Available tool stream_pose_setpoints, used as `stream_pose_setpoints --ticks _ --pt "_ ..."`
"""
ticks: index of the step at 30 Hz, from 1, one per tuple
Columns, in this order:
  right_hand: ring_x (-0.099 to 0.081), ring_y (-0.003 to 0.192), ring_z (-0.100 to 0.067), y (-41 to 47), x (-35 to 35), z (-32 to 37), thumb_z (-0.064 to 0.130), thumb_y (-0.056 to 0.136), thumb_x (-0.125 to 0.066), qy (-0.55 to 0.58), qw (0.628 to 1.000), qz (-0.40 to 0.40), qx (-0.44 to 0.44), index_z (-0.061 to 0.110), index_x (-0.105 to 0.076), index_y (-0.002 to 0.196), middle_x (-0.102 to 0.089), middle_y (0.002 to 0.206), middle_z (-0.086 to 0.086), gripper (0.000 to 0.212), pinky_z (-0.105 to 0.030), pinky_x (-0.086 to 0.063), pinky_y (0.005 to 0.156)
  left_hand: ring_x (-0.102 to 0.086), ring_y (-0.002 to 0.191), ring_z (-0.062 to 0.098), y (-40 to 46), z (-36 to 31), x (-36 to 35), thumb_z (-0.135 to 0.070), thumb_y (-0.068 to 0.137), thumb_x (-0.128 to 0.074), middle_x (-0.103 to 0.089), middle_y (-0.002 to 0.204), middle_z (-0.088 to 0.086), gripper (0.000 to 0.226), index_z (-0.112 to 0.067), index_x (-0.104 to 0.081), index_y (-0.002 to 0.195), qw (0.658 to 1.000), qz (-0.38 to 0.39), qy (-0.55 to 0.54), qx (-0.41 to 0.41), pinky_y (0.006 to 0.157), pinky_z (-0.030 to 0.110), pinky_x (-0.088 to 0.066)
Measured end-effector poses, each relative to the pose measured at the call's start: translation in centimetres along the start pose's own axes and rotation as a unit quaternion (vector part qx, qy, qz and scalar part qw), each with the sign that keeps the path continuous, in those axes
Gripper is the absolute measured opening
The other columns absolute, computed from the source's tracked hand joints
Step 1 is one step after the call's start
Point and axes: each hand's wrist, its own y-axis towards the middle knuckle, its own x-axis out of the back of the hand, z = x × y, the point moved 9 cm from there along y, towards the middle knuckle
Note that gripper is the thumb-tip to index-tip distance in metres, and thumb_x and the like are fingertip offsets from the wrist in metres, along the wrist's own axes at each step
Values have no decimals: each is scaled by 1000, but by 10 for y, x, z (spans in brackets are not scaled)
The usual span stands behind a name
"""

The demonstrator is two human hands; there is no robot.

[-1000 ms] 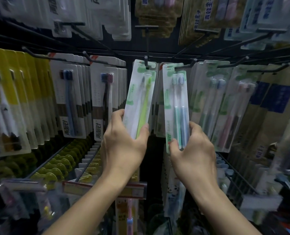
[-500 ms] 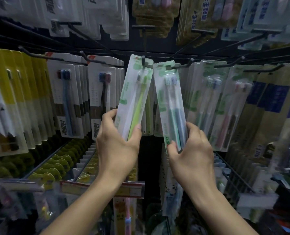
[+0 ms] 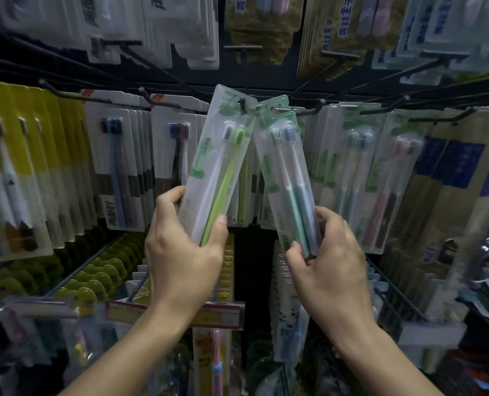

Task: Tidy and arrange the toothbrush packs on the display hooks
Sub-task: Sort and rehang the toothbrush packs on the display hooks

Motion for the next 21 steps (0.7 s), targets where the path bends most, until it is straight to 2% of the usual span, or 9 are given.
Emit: stream_pose_setpoints --ticks 3,6,10,14,19,21 --pt "-57 99 -12 -2 3 0 28 93 -68 2 1000 -7 14 21 -44 145 -55 122 6 58 -43 -57 88 -63 94 14 -3 -2 8 -36 87 -82 -58 109 -10 53 -33 -46 126 1000 -9 -6 -11 73 38 -58" --pt "-50 94 -6 -4 8 0 27 91 -71 -2 999 -18 35 19 -46 142 -59 119 3 58 -34 -53 85 -63 95 11 -7 -4 14 -34 88 -81 -57 108 -16 52 -37 -45 124 1000 -15 -14 -24 73 37 -58" --pt "-42 89 2 -6 15 -1 23 87 -75 -1 997 -40 63 15 -48 138 -61 114 -2 58 -12 -37 81 -65 105 17 -12 -3 23 -30 90 -81 -61 117 -5 56 -21 -50 135 999 -20 -27 -41 83 44 -61" --pt "-51 92 -5 -11 21 -1 19 86 -77 11 995 -52 79 12 -50 136 -62 112 -3 58 -10 -36 84 -64 110 22 -18 -7 31 -32 86 -78 -62 122 3 64 -10 -52 140 997 -37 -15 -70 90 47 -58" --pt "-52 94 -9 -15 32 -4 15 85 -79 11 994 -70 87 6 -51 136 -64 111 -8 58 -10 -35 84 -65 114 19 -25 -16 31 -31 87 -80 -63 126 0 65 -8 -54 142 994 -35 -13 -102 93 40 -58" --pt "-50 95 -8 -16 38 -7 14 85 -79 11 993 -82 85 4 -51 136 -63 110 -7 59 -9 -35 84 -63 120 11 -28 -20 30 -32 88 -81 -61 131 -4 66 -10 -54 144 993 -40 -13 -111 100 31 -56"
